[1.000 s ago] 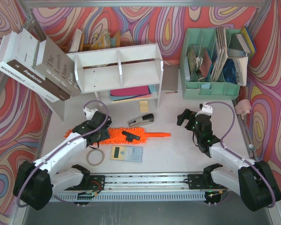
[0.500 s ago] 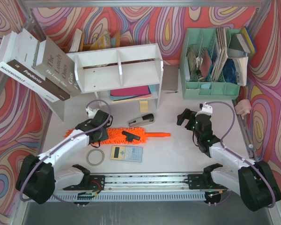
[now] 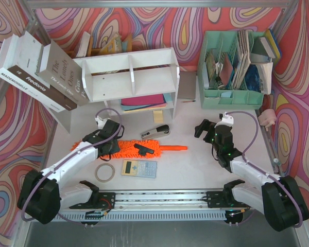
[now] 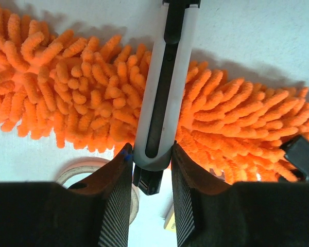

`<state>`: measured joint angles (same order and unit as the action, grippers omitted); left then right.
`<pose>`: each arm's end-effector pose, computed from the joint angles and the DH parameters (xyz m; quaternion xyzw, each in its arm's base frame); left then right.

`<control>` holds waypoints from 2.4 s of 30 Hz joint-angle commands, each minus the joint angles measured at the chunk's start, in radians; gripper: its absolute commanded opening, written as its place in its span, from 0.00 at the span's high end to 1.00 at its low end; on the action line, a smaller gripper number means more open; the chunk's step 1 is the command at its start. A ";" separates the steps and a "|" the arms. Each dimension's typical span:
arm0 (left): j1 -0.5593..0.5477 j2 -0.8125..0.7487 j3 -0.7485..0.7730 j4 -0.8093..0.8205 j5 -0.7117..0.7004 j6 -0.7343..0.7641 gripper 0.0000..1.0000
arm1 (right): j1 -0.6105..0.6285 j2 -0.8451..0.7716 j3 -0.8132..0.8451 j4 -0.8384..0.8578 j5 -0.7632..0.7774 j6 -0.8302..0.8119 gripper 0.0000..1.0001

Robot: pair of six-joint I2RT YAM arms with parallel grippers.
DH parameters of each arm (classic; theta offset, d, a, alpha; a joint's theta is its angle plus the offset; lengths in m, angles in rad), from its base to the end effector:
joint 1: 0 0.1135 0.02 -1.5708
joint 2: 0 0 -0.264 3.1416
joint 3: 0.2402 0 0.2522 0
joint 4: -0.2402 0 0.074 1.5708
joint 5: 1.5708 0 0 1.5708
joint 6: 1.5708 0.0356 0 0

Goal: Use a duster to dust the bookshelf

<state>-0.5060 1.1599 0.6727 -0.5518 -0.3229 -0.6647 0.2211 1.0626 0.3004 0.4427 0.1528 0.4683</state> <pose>0.1924 -0.0937 0.2010 -0.1176 0.9460 -0.0140 0.3019 0.2098 0.0416 0.1841 0.1440 0.7965 0.1391 0.5705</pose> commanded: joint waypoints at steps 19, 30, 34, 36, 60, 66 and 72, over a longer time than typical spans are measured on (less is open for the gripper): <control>-0.012 0.187 0.182 0.148 0.054 0.008 0.91 | -0.006 0.017 0.037 0.000 0.013 -0.001 0.03; -0.017 0.309 0.225 0.243 0.014 0.002 0.91 | -0.005 0.017 0.036 0.004 0.002 -0.005 0.03; -0.017 0.319 0.230 0.262 0.013 0.001 0.92 | -0.005 0.025 0.040 0.005 -0.002 -0.007 0.04; -0.018 0.324 0.230 0.277 0.010 0.001 0.92 | -0.005 0.029 0.042 0.004 -0.001 -0.006 0.04; -0.082 0.281 0.291 0.179 0.030 0.018 0.32 | 0.006 -0.004 0.030 0.025 -0.114 -0.052 0.03; -0.149 0.053 0.171 0.164 -0.044 -0.010 0.21 | 0.154 -0.029 0.067 0.014 -0.151 -0.151 0.01; -0.156 -0.317 -0.081 0.182 -0.133 -0.070 0.12 | 0.326 -0.037 0.043 0.147 -0.153 -0.283 0.01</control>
<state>-0.6579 1.0069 0.7216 -0.3397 -0.3691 -0.6865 0.4599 1.0443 0.3447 0.4706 0.0162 0.3088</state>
